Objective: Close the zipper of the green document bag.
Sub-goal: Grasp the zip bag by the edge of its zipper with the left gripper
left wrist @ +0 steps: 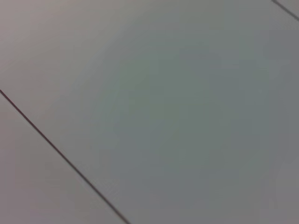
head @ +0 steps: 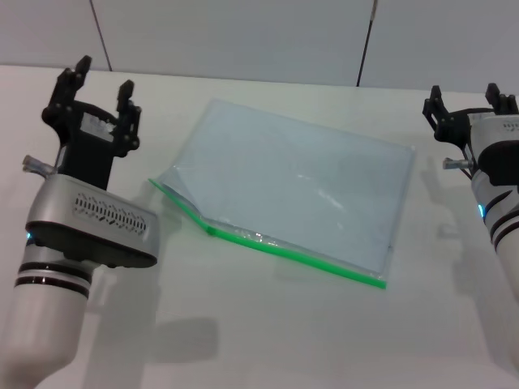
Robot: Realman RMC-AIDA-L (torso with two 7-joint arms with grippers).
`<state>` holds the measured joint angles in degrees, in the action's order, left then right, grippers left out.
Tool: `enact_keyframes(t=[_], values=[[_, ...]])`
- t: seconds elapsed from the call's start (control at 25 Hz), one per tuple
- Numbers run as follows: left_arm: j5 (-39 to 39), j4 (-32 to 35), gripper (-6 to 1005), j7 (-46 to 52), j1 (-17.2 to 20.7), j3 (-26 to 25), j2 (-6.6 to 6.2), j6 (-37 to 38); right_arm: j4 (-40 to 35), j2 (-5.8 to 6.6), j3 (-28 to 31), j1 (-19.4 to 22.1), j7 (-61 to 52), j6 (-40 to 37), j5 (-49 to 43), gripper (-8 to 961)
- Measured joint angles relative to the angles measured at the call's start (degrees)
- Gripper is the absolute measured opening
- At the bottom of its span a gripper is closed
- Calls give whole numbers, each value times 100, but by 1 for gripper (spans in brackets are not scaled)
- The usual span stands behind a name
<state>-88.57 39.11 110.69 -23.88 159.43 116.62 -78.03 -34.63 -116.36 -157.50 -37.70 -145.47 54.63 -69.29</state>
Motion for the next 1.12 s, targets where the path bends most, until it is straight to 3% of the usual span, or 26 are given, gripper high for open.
enact_keyframes(t=[0.48,1.12], values=[[1456,155,584,-1500,-83,411,-9,407,9,0,9,-1,15,-6,4,830],[1854,175,584,-2739,-166,431,-7,1401,17,0,18,25,28,-6,3,829]])
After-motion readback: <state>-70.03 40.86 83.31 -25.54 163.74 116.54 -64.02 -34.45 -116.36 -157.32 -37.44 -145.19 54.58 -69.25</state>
